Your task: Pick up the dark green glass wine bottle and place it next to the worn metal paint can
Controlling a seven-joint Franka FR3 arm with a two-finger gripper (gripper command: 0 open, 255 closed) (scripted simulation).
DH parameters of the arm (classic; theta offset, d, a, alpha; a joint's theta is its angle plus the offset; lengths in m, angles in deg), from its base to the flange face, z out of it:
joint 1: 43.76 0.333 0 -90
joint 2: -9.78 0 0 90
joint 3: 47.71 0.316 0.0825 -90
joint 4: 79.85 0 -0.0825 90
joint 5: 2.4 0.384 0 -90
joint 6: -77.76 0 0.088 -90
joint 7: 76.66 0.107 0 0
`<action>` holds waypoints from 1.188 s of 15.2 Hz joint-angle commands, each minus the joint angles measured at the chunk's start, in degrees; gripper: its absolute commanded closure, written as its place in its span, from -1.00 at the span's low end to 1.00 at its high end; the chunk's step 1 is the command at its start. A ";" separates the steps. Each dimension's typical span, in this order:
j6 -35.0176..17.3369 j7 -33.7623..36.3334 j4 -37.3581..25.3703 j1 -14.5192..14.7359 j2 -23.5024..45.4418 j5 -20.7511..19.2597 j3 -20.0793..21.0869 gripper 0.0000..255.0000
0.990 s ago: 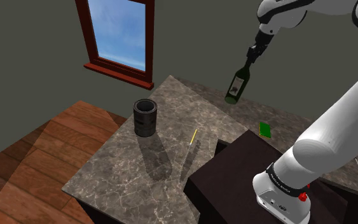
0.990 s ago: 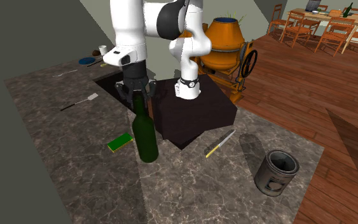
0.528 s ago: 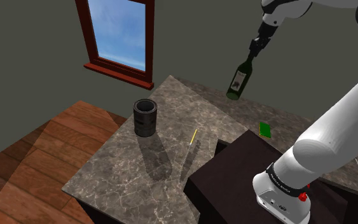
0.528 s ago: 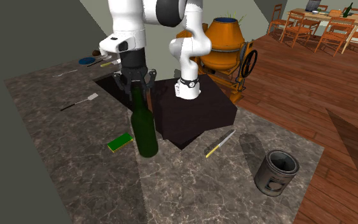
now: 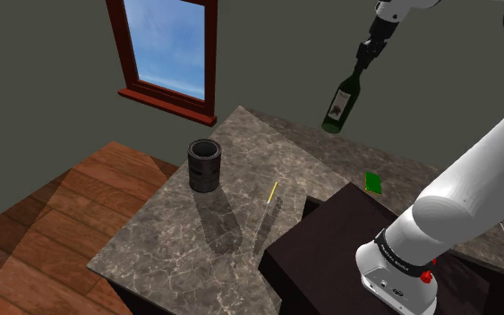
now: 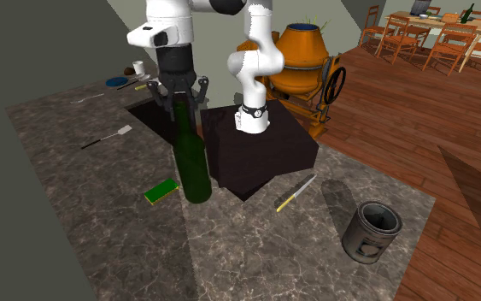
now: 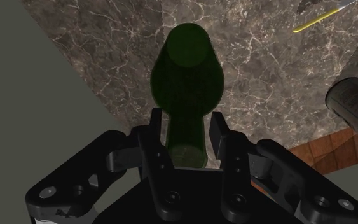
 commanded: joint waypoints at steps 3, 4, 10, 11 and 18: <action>3.14 -0.04 -3.29 -0.04 0.17 0.08 -0.04 1.00; 3.93 -0.05 -4.14 -0.05 0.24 0.12 -0.05 1.00; 8.73 -0.23 -9.62 -0.16 1.03 0.53 -0.19 1.00; 9.54 -0.28 -10.60 -0.19 1.23 0.63 -0.22 1.00; 15.47 -0.81 -18.13 -0.60 3.11 1.65 -0.59 1.00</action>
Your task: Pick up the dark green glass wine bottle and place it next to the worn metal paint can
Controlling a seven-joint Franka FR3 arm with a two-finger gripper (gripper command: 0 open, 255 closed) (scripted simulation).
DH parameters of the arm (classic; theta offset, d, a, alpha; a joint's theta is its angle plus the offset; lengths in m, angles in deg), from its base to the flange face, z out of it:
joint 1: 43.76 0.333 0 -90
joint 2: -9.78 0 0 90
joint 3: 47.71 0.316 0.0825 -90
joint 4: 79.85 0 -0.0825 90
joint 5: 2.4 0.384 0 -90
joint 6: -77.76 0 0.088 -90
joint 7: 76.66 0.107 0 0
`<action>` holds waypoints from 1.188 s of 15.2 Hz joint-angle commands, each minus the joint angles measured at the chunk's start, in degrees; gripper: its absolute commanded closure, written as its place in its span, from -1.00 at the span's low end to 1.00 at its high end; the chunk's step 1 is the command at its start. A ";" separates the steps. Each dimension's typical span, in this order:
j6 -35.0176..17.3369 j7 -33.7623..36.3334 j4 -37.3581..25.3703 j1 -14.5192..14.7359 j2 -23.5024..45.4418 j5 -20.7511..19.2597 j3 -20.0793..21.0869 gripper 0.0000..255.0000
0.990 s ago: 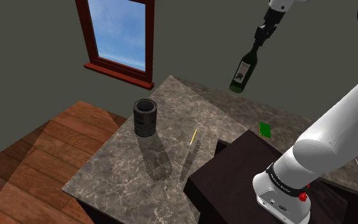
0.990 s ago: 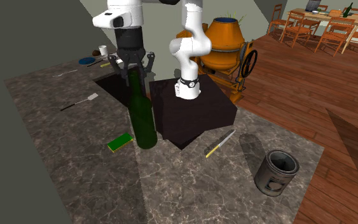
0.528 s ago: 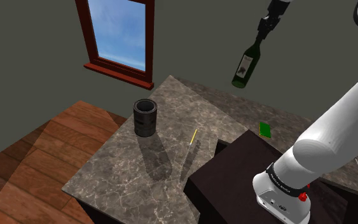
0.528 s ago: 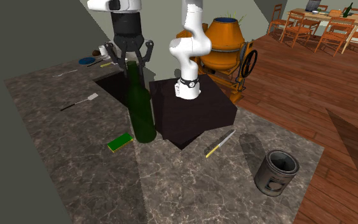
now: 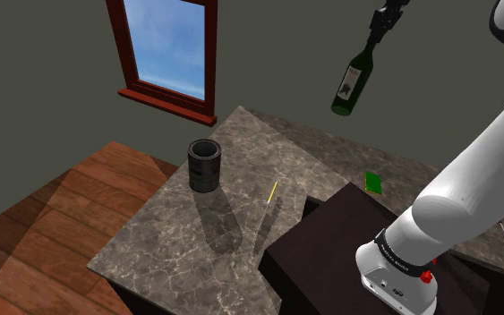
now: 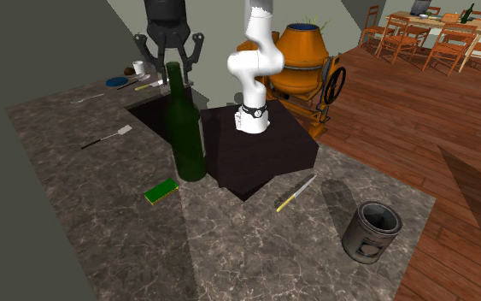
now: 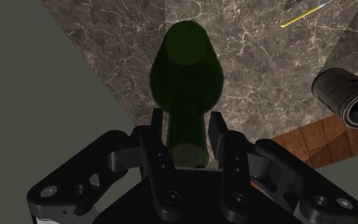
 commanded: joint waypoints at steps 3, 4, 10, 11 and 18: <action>3.45 -0.29 -4.73 -0.32 1.51 0.83 -0.23 1.00; 4.37 -0.41 -6.02 -0.45 1.94 1.08 -0.31 1.00; 8.29 0.42 -11.50 -0.31 3.71 1.93 -0.09 1.00; 7.51 1.93 -10.23 0.69 3.06 1.37 0.60 1.00; 2.97 11.77 -4.18 6.35 1.02 -0.98 5.31 1.00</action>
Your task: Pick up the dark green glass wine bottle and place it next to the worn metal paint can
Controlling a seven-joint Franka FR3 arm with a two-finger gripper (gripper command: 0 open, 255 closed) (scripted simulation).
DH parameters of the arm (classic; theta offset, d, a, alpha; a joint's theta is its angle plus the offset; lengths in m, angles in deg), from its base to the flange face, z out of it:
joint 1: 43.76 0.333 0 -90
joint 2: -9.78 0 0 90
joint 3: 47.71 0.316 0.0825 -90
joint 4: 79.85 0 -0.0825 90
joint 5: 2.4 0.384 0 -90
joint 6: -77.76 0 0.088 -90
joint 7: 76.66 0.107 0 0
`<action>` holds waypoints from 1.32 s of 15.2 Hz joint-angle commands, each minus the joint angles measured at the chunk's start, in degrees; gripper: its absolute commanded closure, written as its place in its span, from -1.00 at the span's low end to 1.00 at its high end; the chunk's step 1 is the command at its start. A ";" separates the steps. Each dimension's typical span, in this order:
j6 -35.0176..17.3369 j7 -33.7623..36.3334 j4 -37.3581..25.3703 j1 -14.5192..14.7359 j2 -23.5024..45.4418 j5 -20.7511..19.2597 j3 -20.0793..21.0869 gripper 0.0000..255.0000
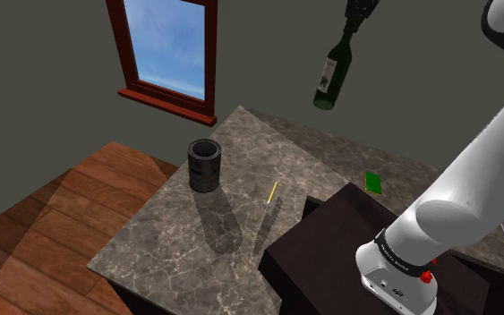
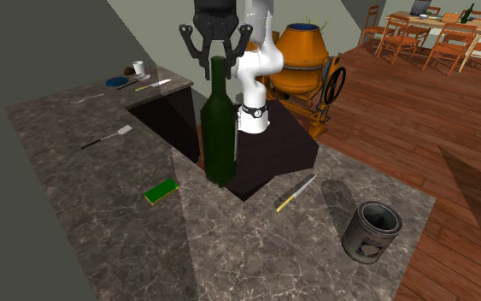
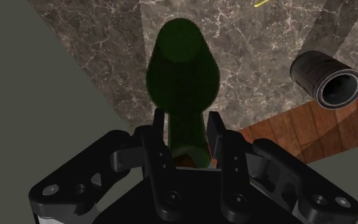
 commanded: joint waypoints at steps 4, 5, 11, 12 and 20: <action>-2.65 6.50 2.26 3.48 0.27 -0.77 3.05 1.00; -3.10 7.72 2.42 4.12 0.57 -0.82 3.62 1.00; -5.32 14.55 1.70 7.76 3.70 -0.72 6.73 1.00; -5.59 15.62 1.29 8.33 4.43 -0.66 7.20 1.00; -6.60 23.54 -5.30 12.54 12.40 0.17 10.53 1.00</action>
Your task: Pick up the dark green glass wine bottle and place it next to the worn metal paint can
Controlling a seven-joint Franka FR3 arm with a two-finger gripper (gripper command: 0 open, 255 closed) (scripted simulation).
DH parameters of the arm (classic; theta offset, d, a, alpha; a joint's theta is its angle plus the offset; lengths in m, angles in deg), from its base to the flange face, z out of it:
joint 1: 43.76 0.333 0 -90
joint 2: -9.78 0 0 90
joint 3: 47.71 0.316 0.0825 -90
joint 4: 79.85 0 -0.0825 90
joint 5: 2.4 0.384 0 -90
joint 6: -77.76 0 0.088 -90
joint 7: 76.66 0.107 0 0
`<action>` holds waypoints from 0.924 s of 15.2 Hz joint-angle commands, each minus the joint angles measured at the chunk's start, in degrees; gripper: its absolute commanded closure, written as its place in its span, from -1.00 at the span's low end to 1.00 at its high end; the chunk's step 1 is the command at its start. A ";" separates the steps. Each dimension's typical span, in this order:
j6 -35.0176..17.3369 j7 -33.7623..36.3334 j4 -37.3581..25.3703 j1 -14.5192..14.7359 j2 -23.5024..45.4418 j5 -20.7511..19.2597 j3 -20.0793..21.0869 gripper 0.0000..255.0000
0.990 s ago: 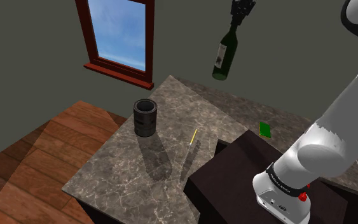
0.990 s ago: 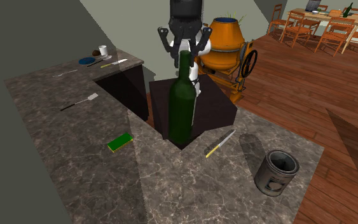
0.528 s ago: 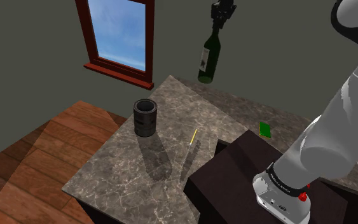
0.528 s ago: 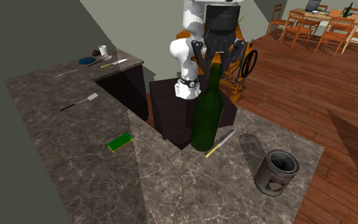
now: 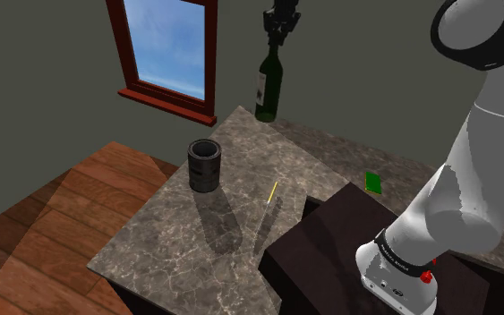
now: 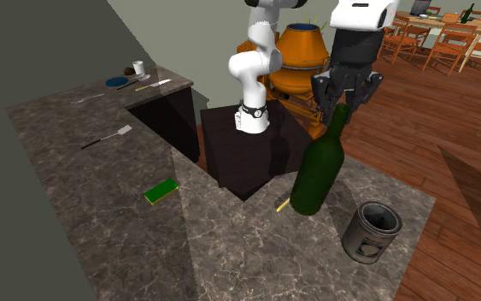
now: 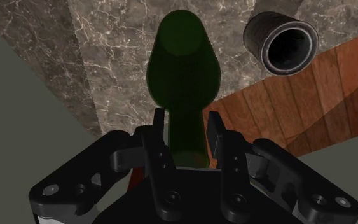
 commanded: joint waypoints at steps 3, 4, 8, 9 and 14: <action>0.15 3.69 -5.51 1.83 5.49 0.63 1.43 1.00; 0.39 4.56 -7.21 2.26 6.99 0.78 1.75 1.00; 0.22 6.42 -10.14 3.21 10.19 1.05 2.42 1.00; -0.72 6.45 -8.92 3.32 9.90 0.98 2.42 1.00; -5.14 6.60 -3.48 3.72 8.88 0.75 2.44 1.00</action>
